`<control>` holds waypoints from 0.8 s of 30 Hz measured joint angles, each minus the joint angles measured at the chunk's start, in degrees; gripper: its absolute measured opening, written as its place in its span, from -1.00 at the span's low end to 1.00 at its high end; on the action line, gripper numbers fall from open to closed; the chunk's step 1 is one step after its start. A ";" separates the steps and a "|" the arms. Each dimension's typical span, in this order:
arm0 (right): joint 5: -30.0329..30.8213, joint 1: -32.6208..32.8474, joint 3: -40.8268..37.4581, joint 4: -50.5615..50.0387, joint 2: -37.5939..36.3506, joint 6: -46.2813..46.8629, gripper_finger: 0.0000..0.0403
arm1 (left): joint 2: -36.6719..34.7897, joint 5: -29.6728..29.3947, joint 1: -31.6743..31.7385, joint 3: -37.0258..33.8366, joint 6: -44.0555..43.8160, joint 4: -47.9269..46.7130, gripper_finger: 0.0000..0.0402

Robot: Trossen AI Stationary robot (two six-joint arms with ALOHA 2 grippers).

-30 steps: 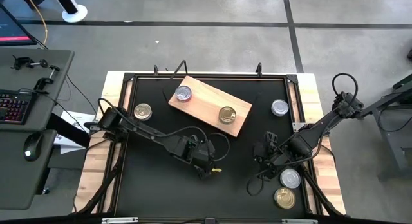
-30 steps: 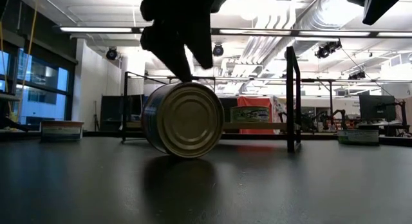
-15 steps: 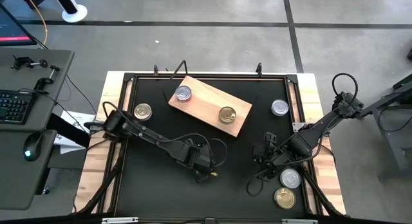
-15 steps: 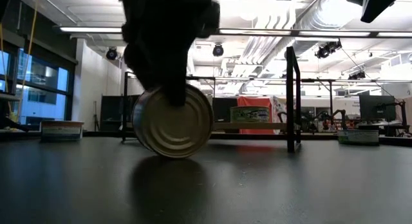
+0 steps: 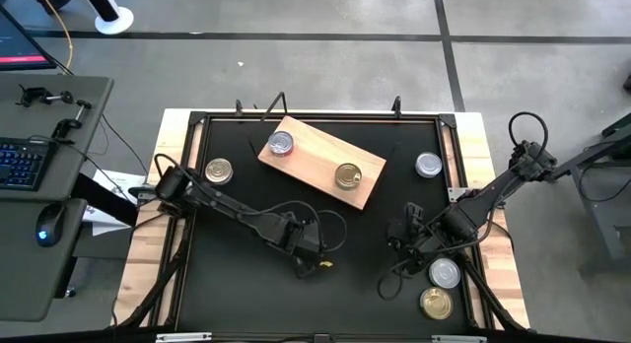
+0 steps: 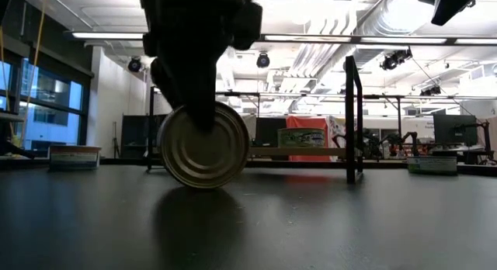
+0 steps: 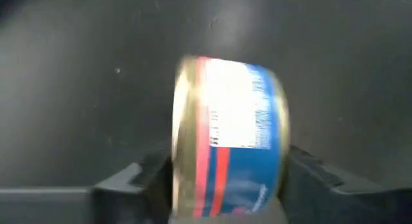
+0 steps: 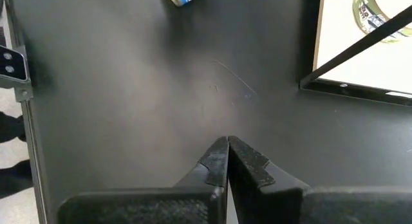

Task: Stack canned seafood by type on shelf
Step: Put the bottom blue and pink tuna can on the shelf

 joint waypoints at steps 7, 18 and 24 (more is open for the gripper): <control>0.37 0.00 0.00 2.08 0.00 2.25 -1.00 | -10.24 -10.88 0.79 -0.04 9.44 -7.72 -0.19; 5.35 -0.07 0.00 12.44 0.00 3.50 -1.00 | -20.88 -24.04 19.05 -0.81 44.27 0.75 -0.19; 8.36 0.07 0.00 19.40 0.00 3.43 -1.00 | -11.58 -23.63 25.52 -3.24 59.04 8.54 -0.19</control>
